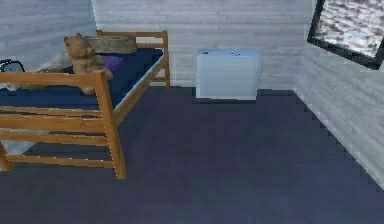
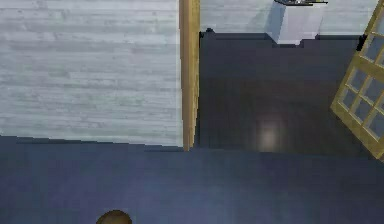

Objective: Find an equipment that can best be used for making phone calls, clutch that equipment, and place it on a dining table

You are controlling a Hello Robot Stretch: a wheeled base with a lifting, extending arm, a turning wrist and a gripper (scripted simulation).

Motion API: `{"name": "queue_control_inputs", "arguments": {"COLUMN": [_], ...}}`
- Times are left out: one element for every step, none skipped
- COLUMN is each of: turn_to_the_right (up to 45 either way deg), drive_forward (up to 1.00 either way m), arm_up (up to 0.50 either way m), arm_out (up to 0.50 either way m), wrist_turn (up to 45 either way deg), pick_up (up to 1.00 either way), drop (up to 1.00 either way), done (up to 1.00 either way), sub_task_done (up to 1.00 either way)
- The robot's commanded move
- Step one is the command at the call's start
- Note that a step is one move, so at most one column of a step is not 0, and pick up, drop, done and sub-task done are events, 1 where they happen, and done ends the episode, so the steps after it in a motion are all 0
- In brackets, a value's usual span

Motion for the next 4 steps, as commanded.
{"name": "queue_control_inputs", "arguments": {"turn_to_the_right": [3.0,0.0,24.0,0.0], "drive_forward": [0.0,0.85,0.0,1.0], "arm_up": [0.0,0.0,0.0,0.0], "arm_out": [0.0,0.0,0.0,0.0], "wrist_turn": [0.0,0.0,0.0,0.0], "pick_up": [0.0,0.0,0.0,0.0], "drop": [0.0,0.0,0.0,0.0], "done": [0.0,0.0,0.0,0.0], "sub_task_done": [0.0,0.0,0.0,0.0]}}
